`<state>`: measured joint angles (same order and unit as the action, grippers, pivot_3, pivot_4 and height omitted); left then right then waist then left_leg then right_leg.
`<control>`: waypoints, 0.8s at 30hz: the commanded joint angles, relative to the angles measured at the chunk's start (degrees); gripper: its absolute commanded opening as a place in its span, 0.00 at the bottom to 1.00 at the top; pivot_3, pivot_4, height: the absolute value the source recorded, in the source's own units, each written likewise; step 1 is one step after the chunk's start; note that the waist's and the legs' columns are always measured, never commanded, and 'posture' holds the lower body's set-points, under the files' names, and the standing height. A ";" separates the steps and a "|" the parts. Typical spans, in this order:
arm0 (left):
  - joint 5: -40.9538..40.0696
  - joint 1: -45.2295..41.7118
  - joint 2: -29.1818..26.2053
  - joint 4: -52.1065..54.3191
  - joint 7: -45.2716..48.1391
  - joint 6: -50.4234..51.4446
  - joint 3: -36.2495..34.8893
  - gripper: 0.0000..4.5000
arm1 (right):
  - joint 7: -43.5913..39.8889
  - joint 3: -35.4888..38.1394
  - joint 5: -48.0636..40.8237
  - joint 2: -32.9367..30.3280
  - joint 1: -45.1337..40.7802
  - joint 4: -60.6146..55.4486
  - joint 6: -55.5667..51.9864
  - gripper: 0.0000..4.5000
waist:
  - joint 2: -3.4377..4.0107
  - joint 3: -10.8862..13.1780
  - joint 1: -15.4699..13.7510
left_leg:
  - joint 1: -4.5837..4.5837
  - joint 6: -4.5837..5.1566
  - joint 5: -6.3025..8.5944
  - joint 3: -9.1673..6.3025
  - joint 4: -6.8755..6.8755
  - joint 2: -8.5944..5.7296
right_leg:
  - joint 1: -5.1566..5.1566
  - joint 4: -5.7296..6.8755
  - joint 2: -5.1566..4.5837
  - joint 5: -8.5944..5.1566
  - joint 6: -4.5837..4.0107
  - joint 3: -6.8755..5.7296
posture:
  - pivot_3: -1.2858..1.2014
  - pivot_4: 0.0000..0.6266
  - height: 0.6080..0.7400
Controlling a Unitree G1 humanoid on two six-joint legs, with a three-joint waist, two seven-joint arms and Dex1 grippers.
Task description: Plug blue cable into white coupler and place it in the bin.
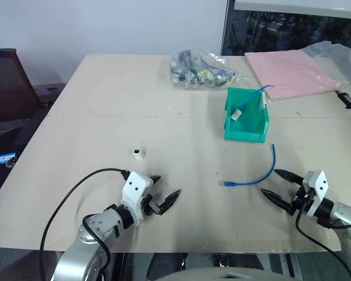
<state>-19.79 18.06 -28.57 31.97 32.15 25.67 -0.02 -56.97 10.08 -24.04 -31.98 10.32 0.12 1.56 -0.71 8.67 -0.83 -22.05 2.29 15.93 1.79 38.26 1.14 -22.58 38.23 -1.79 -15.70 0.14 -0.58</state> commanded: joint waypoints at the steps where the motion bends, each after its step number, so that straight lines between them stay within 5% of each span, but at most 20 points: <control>1: -0.54 0.25 -0.20 -0.40 1.62 -1.91 -0.20 0.97 | -0.44 1.95 -0.66 -0.70 1.19 -0.33 1.07 0.97 | 0.00 0.00 -0.01 | 0.00 0.00 0.00 0.00 0.00 0.00 | 0.00 0.00 0.00 0.00 0.00 0.00 | 0.52 0.24 1.00; 24: -1.72 -0.31 -0.34 -0.97 3.61 -2.93 0.01 0.97 | -1.67 2.58 -0.86 -2.01 2.42 -1.10 2.05 0.97 | 0.00 0.00 -0.07 | -0.05 0.00 0.00 0.00 0.00 0.00 | 0.02 -0.15 -0.01 0.00 0.00 -0.01 | 0.52 0.24 1.00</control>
<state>-20.61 17.94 -28.52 30.29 34.74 23.36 -0.03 -57.61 11.24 -24.12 -33.00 12.26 0.11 2.86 -0.71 8.66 -0.89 -22.10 2.30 15.94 1.79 38.26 1.14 -22.56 38.09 -1.80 -15.70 0.14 -0.59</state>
